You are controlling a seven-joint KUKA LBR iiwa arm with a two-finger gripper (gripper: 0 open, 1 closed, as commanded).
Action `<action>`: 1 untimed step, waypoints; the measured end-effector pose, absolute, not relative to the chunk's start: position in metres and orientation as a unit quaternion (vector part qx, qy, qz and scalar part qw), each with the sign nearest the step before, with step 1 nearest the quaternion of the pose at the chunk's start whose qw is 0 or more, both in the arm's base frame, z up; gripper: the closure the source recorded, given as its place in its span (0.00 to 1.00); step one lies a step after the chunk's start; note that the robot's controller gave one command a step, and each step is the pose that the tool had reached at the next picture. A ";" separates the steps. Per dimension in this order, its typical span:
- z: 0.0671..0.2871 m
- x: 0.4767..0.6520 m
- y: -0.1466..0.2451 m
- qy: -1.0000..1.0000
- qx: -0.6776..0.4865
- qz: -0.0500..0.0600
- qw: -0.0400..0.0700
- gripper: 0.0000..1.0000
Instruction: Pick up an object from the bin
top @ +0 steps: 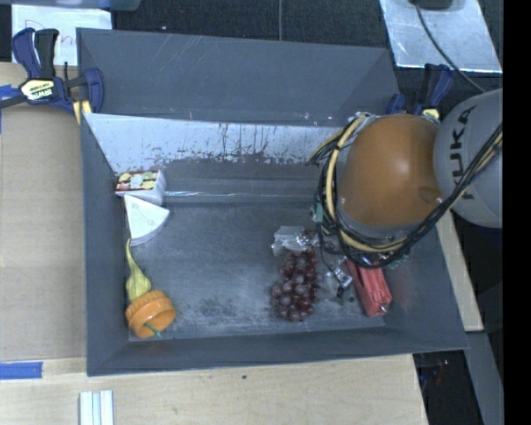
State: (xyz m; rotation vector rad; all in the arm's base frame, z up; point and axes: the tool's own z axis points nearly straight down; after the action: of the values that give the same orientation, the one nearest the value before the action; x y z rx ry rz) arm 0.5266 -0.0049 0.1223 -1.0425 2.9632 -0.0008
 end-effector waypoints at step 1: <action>0.083 0.555 -0.008 0.890 -0.455 -0.003 0.006 0.00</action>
Offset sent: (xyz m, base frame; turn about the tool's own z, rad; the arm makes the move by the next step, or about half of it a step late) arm 0.0251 0.0043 -0.0523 -0.7019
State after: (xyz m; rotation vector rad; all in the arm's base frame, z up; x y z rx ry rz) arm 0.5550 -0.0084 0.0834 -1.4243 2.7868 -0.0080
